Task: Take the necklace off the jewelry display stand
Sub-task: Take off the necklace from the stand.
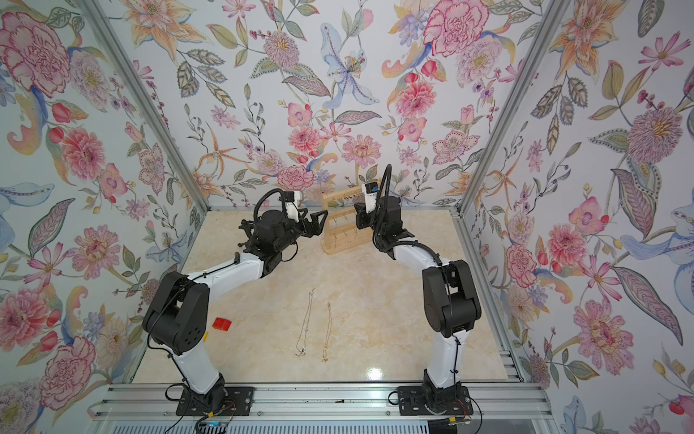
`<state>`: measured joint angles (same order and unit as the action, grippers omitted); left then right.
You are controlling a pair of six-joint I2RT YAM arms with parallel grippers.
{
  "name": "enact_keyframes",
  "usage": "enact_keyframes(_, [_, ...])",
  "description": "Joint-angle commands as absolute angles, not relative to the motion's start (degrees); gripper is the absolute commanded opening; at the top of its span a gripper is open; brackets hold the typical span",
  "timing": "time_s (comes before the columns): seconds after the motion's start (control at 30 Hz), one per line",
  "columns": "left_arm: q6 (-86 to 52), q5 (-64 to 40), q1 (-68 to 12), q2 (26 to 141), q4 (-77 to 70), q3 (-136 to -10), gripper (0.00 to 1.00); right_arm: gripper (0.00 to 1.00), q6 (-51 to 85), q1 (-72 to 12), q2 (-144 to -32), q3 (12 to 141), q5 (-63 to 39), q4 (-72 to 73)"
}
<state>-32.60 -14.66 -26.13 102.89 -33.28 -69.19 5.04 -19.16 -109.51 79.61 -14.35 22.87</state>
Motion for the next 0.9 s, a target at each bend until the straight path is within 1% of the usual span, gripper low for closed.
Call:
enact_keyframes(0.0, [-33.0, -15.4, -25.3, 103.7, -33.8, -70.7, 0.92, 0.06, 4.1, -19.5, -109.5, 80.9, -13.9, 25.0])
enact_keyframes(0.07, [-33.1, -15.4, -25.3, 103.7, -33.8, -70.7, 0.92, 0.03, 4.1, -19.5, -109.3, 80.9, -14.0, 25.0])
enact_keyframes(0.27, [-33.1, -15.5, -25.3, 103.7, -33.8, -70.6, 0.92, 0.00, 4.4, -19.7, -108.4, 80.4, -14.0, 25.0])
enact_keyframes(0.87, [-33.2, -15.6, -25.3, 103.6, -34.0, -70.6, 0.92, 0.00, 4.3, -19.7, -104.6, 79.7, -14.8, 23.3])
